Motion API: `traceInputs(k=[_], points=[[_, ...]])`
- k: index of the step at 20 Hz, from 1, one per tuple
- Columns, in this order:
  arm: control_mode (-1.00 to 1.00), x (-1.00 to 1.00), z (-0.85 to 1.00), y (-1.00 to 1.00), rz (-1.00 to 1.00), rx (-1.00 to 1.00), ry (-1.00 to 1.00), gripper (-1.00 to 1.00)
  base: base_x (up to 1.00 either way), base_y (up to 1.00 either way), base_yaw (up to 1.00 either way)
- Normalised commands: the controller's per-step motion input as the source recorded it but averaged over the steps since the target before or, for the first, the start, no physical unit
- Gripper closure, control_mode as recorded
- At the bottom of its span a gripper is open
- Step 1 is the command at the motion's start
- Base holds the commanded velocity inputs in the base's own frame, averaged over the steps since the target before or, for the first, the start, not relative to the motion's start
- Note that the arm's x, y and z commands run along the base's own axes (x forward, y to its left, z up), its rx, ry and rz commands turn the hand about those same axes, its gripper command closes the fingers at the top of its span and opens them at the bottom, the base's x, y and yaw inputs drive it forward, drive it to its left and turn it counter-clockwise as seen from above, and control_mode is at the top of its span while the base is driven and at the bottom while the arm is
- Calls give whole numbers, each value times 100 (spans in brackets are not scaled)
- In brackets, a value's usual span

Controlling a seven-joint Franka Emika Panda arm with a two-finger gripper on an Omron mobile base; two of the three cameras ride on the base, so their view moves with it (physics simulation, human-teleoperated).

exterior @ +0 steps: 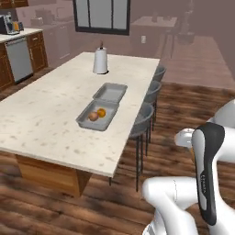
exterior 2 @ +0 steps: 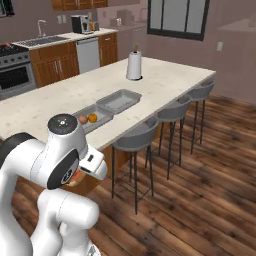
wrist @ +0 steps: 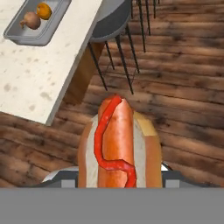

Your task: Place the cold items (orange and onion) from the fridge in one tupperware on the dining counter. Place the warm items (kebab skewer and hot dog) in the stove area in another tupperware.

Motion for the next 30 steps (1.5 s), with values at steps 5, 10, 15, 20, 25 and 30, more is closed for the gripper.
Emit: traceInputs(k=[5,10,15,20,25,30], points=[[100,0,0,0,0,0,0,100,84,-71,51],[100,0,0,0,0,0,0,100,28,-89,50],[100,0,0,0,0,0,0,100,0,-93,52],[100,0,0,0,0,0,0,100,12,-82,53],[100,0,0,0,0,0,0,100,23,-83,51],[100,0,0,0,0,0,0,100,28,-80,47]])
